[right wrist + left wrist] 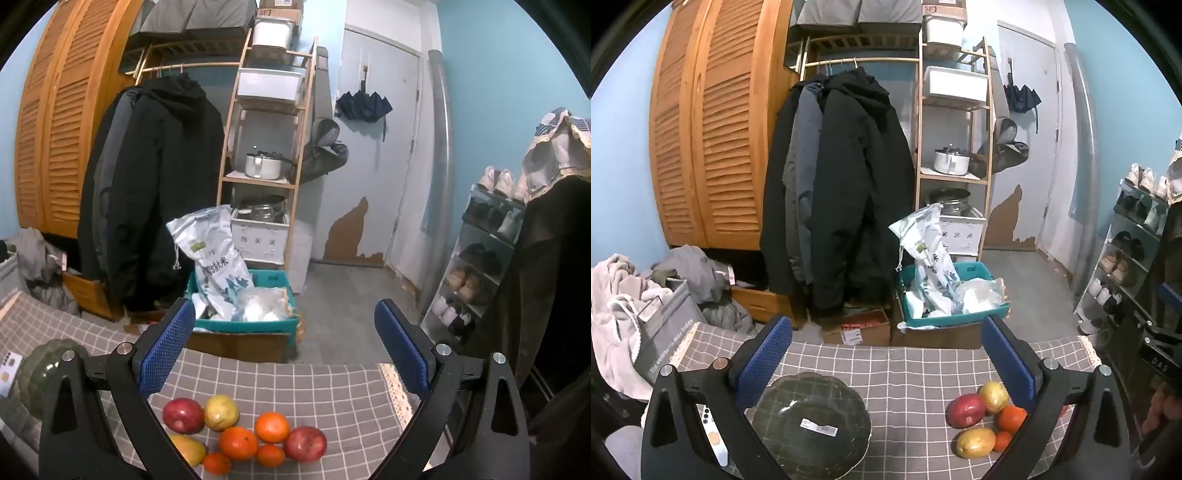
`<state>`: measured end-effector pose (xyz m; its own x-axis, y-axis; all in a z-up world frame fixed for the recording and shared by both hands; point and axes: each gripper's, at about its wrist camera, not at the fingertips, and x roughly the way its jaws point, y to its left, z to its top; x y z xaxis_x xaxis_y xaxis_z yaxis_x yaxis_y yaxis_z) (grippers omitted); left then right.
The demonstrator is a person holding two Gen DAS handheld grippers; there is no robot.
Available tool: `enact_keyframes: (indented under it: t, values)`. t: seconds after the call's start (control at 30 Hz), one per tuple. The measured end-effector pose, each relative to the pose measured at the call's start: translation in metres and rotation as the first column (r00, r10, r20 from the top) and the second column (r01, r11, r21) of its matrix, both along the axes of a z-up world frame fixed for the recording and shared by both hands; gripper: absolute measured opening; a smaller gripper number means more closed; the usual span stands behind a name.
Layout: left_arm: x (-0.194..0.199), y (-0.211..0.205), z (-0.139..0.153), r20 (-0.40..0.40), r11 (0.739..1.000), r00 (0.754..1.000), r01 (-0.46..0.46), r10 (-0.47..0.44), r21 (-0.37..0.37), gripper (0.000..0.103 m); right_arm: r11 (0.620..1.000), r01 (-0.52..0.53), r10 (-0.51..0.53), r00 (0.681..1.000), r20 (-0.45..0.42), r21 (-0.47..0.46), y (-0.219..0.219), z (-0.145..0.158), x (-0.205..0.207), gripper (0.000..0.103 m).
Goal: Organize fruits
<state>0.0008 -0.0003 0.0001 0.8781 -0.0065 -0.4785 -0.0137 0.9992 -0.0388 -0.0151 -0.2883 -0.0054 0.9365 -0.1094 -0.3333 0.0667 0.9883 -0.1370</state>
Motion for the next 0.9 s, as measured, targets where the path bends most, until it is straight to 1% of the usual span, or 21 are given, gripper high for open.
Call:
enact_keyframes:
  t: [0.07, 0.17, 0.33, 0.57, 0.6, 0.9]
  values:
    - [0.002, -0.001, 0.0, 0.002, 1.0, 1.0, -0.006, 0.006, 0.015, 0.103, 1.0, -0.001, 0.001, 1.0, -0.006, 0.003, 0.0, 0.0, 0.0, 0.096]
    - [0.0, -0.004, -0.001, 0.006, 1.0, 1.0, -0.013, 0.013, 0.008, 0.103, 1.0, -0.001, 0.001, 1.0, -0.013, 0.006, 0.0, 0.0, 0.001, 0.096]
    - [-0.001, 0.006, -0.001, 0.014, 1.0, 1.0, -0.018, 0.018, -0.012, 0.103, 1.0, 0.0, 0.0, 1.0, -0.014, 0.006, 0.0, 0.0, 0.0, 0.096]
    - [-0.004, 0.005, -0.001, 0.021, 1.0, 0.999, -0.025, 0.025, 0.009, 0.103, 1.0, 0.002, -0.002, 1.0, -0.021, 0.003, 0.0, 0.001, -0.001, 0.096]
    - [-0.004, 0.005, 0.0, 0.021, 1.0, 0.999, -0.026, 0.026, 0.011, 0.103, 1.0, 0.001, -0.001, 1.0, -0.022, 0.004, 0.001, -0.003, 0.002, 0.096]
    - [-0.005, 0.01, -0.004, 0.013, 1.0, 1.0, -0.028, 0.028, 0.006, 0.103, 1.0, 0.001, -0.001, 1.0, -0.026, 0.003, 0.002, -0.004, 0.004, 0.096]
